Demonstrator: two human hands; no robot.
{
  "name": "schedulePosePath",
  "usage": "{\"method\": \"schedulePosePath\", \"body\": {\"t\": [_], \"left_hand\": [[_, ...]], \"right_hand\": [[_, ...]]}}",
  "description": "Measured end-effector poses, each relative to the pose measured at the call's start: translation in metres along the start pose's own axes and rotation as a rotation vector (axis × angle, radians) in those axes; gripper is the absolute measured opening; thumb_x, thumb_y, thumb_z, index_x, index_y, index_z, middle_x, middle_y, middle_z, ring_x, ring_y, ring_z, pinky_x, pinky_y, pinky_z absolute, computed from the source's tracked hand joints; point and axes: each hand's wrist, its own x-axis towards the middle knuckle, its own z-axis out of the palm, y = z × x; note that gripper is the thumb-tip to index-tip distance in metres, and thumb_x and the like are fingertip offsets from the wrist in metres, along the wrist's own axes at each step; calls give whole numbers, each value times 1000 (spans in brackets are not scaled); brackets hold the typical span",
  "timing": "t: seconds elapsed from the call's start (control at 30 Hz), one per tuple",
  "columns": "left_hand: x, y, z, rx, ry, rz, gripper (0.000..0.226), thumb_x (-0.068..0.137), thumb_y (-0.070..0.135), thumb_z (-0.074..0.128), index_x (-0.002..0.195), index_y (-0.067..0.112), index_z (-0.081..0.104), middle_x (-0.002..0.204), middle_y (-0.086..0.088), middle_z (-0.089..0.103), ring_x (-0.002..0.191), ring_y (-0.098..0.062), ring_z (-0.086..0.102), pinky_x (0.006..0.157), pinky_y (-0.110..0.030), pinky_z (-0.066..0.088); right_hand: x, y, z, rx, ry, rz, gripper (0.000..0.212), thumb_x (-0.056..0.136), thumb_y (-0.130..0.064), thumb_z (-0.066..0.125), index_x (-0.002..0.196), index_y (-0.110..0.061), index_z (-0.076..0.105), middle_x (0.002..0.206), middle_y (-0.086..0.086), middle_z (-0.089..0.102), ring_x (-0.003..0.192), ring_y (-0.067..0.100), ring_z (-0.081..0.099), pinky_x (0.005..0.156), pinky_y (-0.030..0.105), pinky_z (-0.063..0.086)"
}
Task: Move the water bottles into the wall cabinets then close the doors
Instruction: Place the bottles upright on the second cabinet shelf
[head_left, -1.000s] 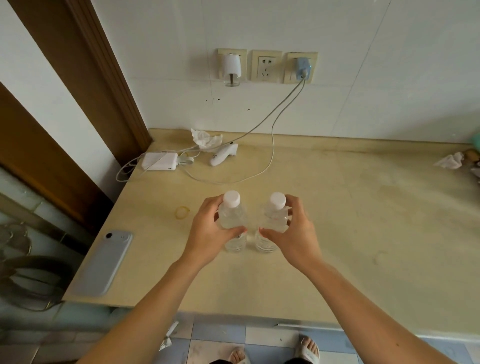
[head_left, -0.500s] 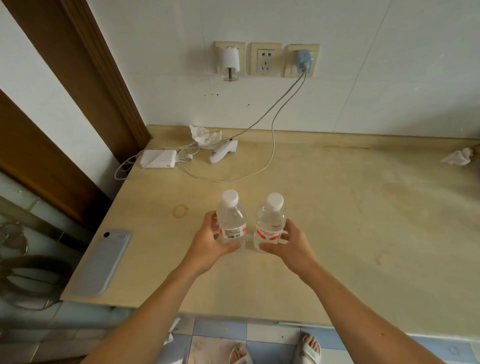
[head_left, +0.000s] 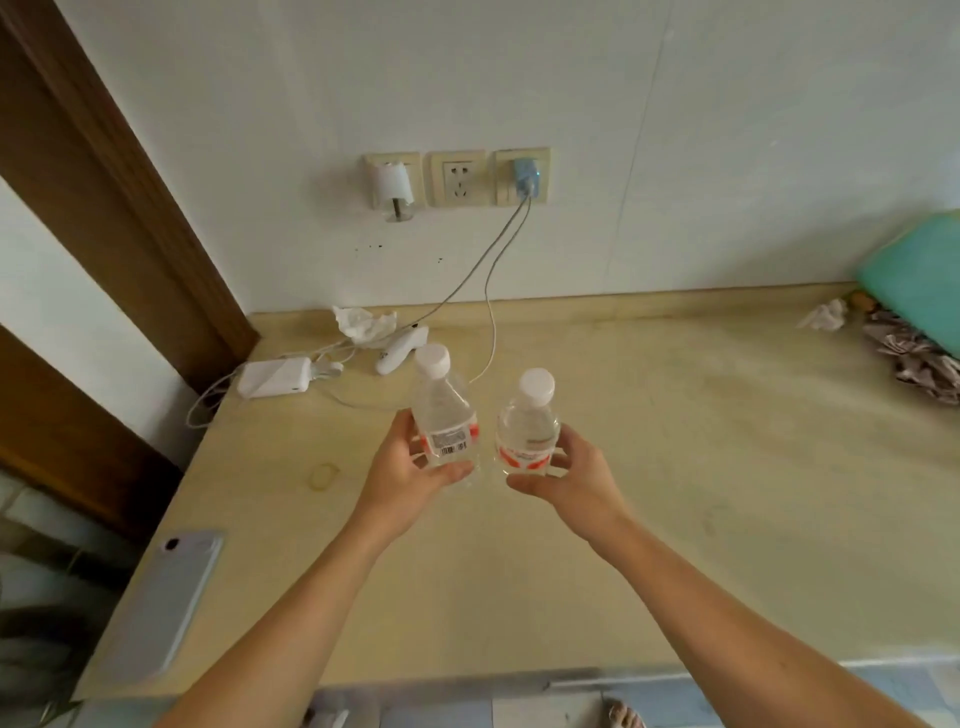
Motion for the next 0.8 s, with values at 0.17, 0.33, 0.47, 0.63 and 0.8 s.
{"method": "schedulePosePath", "body": {"t": [0.17, 0.33, 0.47, 0.63, 0.8], "left_hand": [[16, 89, 15, -68, -55, 203, 67, 75, 13, 89, 129, 29, 53, 120, 8, 71, 111, -6, 67, 90, -20, 51], [31, 210, 36, -147, -25, 449, 59, 75, 14, 88, 125, 28, 59, 113, 13, 73, 104, -4, 69, 80, -11, 52], [39, 322, 57, -195, 13, 633, 57, 73, 20, 88, 123, 27, 63, 113, 12, 74, 95, -2, 71, 73, -16, 56], [44, 437, 86, -203, 47, 791, 62, 68, 38, 91, 123, 38, 63, 113, 17, 73, 96, -7, 72, 81, -29, 56], [47, 522, 116, -203, 135, 969, 56, 69, 34, 91, 119, 38, 66, 108, 16, 75, 98, -7, 73, 87, -40, 59]], "right_hand": [[-8, -82, -55, 0, 110, -195, 47, 69, -21, 91, 108, -34, 68, 98, -25, 75, 90, -7, 68, 67, 7, 50], [-35, -178, -128, 14, 255, -442, 49, 69, -34, 89, 114, -31, 69, 102, -19, 76, 95, -1, 70, 73, 10, 51], [-60, -253, -191, 19, 374, -577, 50, 68, -43, 88, 113, -32, 71, 102, -14, 77, 97, 5, 72, 83, 25, 57], [-76, -329, -267, 32, 473, -715, 39, 76, -34, 86, 112, -31, 73, 100, -9, 78, 95, 12, 74, 88, 36, 59], [-70, -397, -332, 75, 508, -846, 31, 74, -33, 88, 103, -29, 78, 104, 13, 76, 98, 30, 74, 96, 54, 56]]}}
